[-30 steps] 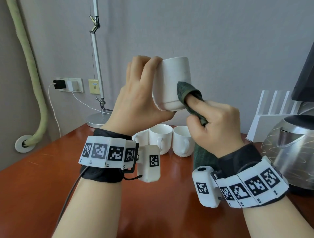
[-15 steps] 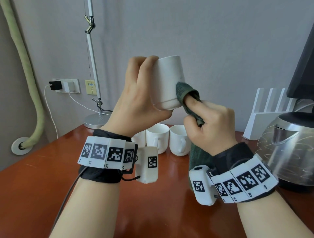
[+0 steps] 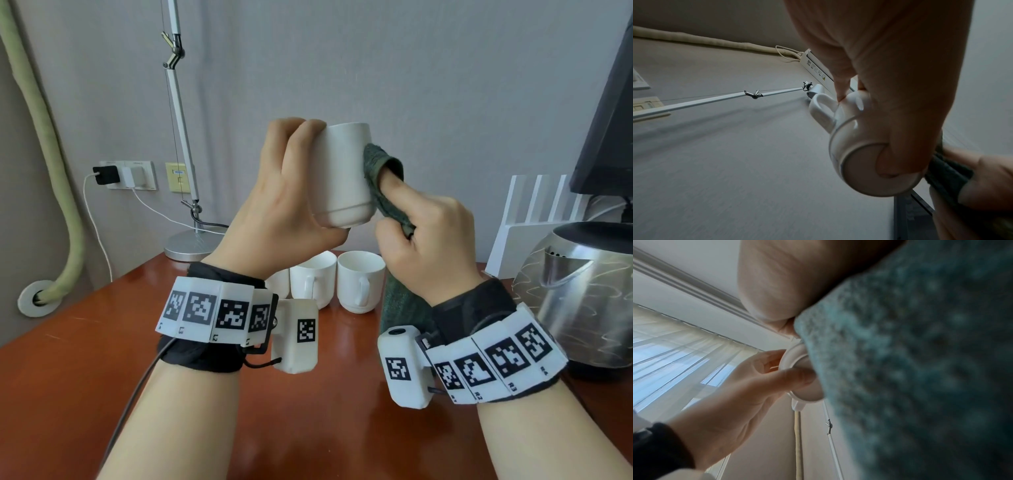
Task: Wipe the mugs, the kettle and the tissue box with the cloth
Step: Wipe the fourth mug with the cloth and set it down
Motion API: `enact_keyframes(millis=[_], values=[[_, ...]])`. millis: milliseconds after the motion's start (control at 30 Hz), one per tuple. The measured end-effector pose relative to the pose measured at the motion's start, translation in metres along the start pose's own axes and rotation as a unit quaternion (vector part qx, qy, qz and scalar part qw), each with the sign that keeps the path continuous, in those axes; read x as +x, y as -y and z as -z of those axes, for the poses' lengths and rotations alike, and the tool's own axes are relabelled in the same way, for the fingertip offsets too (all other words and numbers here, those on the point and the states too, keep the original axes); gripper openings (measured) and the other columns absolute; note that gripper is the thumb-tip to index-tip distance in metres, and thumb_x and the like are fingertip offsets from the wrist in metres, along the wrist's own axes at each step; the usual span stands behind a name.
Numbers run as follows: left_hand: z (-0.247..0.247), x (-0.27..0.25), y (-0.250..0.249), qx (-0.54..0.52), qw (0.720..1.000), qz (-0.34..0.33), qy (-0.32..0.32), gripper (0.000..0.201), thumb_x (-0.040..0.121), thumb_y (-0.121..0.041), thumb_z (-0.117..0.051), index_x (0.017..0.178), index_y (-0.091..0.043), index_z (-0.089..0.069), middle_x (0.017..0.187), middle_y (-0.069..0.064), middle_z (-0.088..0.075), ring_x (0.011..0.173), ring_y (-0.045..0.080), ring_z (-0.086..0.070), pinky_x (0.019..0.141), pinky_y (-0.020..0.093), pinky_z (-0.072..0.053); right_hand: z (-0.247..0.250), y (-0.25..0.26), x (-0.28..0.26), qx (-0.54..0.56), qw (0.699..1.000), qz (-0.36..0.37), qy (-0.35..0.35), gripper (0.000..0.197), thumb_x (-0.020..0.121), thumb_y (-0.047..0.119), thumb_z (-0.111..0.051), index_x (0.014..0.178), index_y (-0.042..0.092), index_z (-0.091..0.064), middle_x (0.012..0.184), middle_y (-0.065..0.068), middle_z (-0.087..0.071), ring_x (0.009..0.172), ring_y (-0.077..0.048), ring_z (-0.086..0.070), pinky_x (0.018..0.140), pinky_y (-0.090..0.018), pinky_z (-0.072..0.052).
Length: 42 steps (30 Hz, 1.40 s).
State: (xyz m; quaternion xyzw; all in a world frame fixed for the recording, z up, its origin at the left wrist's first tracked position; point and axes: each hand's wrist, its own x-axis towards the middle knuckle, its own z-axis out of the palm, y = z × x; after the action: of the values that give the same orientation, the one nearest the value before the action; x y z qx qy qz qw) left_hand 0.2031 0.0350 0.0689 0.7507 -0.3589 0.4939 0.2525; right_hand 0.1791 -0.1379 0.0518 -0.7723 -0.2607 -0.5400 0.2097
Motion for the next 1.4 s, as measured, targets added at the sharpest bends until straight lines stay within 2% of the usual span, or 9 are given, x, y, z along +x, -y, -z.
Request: enact_keyframes(millis=[200,333,433,633,733,933,1100,1267,1400], values=[[-0.001,0.0,-0.001,0.018,1.0,-0.005,0.021,0.082,0.061,-0.007,-0.084,0.128,0.016,-0.041,0.117,0.019,-0.039,0.108,0.023,-0.042,0.093,0.013,-0.037,-0.005,0.009,-0.002,0.0,0.999,0.043,-0.001,0.052,0.069,0.016,-0.04,0.109,0.018,-0.073,0.056,0.006,-0.023,0.048,-0.02,-0.025,0.047,-0.02,-0.015],[-0.006,0.001,-0.008,0.02,0.999,-0.024,0.044,0.083,0.06,-0.003,-0.082,0.128,0.018,-0.041,0.118,0.027,-0.042,0.111,0.026,-0.041,0.097,0.016,-0.037,0.0,0.01,0.003,-0.029,0.999,0.013,-0.011,0.058,0.069,0.017,-0.038,0.118,0.016,-0.069,0.055,0.006,-0.025,0.047,-0.022,-0.026,0.046,-0.02,-0.015],[-0.004,0.002,-0.008,0.02,0.999,-0.027,0.038,0.08,0.062,-0.004,-0.08,0.128,0.018,-0.041,0.117,0.027,-0.042,0.111,0.026,-0.04,0.097,0.014,-0.035,0.004,0.006,0.005,-0.036,0.999,-0.025,-0.01,0.062,0.07,0.02,-0.035,0.126,0.013,-0.063,0.049,0.007,-0.015,0.046,-0.021,-0.023,0.047,-0.016,-0.013],[0.001,0.002,-0.005,0.028,0.999,-0.007,0.018,0.079,0.061,-0.004,-0.082,0.127,0.017,-0.042,0.117,0.027,-0.042,0.109,0.024,-0.041,0.093,0.012,-0.035,-0.002,0.006,0.0,-0.007,1.0,0.01,-0.018,0.053,0.068,0.016,-0.04,0.11,0.009,-0.071,0.052,0.006,-0.022,0.044,-0.023,-0.024,0.049,-0.021,-0.02],[-0.003,0.002,-0.004,0.026,0.999,-0.011,0.03,0.08,0.062,-0.004,-0.083,0.127,0.019,-0.042,0.116,0.028,-0.042,0.108,0.024,-0.042,0.094,0.012,-0.037,-0.004,0.012,-0.001,0.001,1.0,0.027,-0.011,0.051,0.069,0.016,-0.04,0.107,0.014,-0.073,0.054,0.006,-0.023,0.045,-0.021,-0.026,0.046,-0.017,-0.015],[-0.009,0.0,-0.008,0.019,0.997,-0.024,0.069,0.087,0.058,-0.003,-0.083,0.13,0.018,-0.04,0.119,0.027,-0.041,0.113,0.029,-0.043,0.095,0.018,-0.039,0.002,0.009,0.004,-0.042,0.999,-0.019,-0.014,0.06,0.069,0.017,-0.037,0.122,0.016,-0.066,0.051,0.006,-0.023,0.045,-0.022,-0.025,0.047,-0.02,-0.017],[-0.009,-0.001,-0.006,0.001,0.998,-0.02,0.058,0.088,0.057,-0.006,-0.084,0.13,0.016,-0.04,0.119,0.024,-0.04,0.11,0.023,-0.039,0.091,0.011,-0.035,0.004,0.003,0.005,-0.015,0.997,-0.069,-0.004,0.063,0.07,0.013,-0.043,0.13,0.012,-0.059,0.045,0.01,-0.016,0.041,-0.005,-0.019,0.048,-0.016,-0.017],[-0.006,-0.003,0.002,-0.029,1.0,0.007,0.0,0.089,0.059,-0.008,-0.086,0.131,0.014,-0.039,0.119,0.01,-0.031,0.109,0.009,-0.035,0.096,0.004,-0.031,-0.001,0.003,0.0,0.045,0.999,0.012,-0.023,0.052,0.068,0.016,-0.039,0.108,0.011,-0.073,0.052,0.008,-0.019,0.048,-0.016,-0.02,0.049,-0.022,-0.021],[-0.004,-0.005,0.004,-0.05,0.998,0.021,-0.01,0.101,0.061,-0.016,-0.081,0.145,0.007,-0.029,0.118,0.009,-0.027,0.11,0.003,-0.032,0.101,0.003,-0.025,-0.002,-0.005,-0.001,0.08,0.993,0.013,-0.081,0.048,0.073,0.01,-0.041,0.111,0.006,-0.071,0.066,0.007,-0.034,0.059,-0.009,-0.025,0.051,-0.02,-0.025]])
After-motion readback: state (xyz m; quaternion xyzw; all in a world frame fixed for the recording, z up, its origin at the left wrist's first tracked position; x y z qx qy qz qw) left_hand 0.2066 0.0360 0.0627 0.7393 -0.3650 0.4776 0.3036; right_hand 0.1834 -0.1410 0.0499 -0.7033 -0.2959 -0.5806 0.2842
